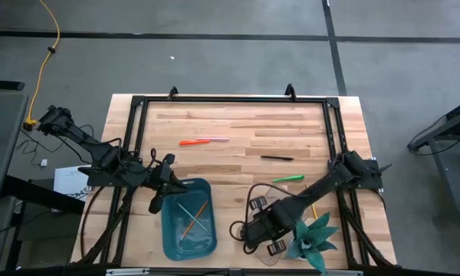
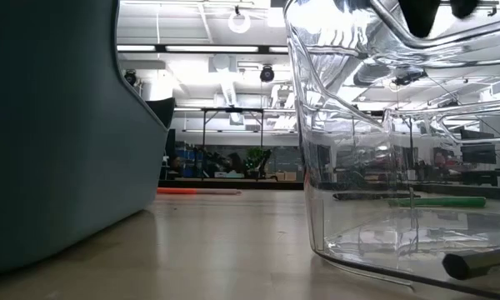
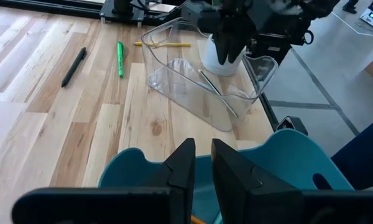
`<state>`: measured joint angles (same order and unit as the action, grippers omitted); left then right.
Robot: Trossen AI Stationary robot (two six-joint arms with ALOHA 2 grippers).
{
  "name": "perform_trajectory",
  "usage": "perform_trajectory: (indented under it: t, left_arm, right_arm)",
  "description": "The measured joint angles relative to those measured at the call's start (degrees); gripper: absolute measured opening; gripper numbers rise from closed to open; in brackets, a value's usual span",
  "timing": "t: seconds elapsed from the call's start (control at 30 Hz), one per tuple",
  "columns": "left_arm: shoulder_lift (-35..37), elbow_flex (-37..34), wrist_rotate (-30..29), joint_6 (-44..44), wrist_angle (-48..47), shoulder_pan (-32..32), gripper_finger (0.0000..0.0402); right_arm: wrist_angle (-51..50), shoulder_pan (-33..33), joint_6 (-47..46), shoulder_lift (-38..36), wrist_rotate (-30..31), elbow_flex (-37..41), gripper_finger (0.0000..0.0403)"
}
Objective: Sort pens & pencils
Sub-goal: Put the dark blue pencil into the blue bin
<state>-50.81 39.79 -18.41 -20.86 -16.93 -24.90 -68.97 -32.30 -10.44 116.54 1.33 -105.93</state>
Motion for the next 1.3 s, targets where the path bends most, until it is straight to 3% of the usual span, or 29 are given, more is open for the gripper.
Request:
perform_trajectory:
  t: [0.3, 0.57, 0.73, 1.03, 1.3]
  left_arm:
    - [0.0, 0.0, -0.2, -0.1, 0.0, 0.0, 0.0042]
    - [0.0, 0.0, -0.3, -1.5, 0.0, 0.0, 0.0042]
    - [0.0, 0.0, -0.7, -1.5, 0.0, 0.0, 0.0042]
    - [0.0, 0.0, -1.9, -1.7, 0.0, 0.1, 0.0042]
    - [0.0, 0.0, -1.9, -1.9, -0.1, 0.1, 0.0042]
  right_arm:
    - [-0.1, 2.7, 2.3, -3.4, 1.6, 0.6, 0.0087]
    - [12.8, 3.6, -3.7, -13.4, -3.0, 20.2, 0.0087]
    - [17.3, 3.4, -7.6, -19.4, -2.8, 24.9, 0.0084]
    - [18.2, 1.0, -6.0, -15.6, -8.0, 25.1, 0.0048]
    - [20.3, -0.7, -5.9, -12.1, -10.1, 25.1, 0.0059]
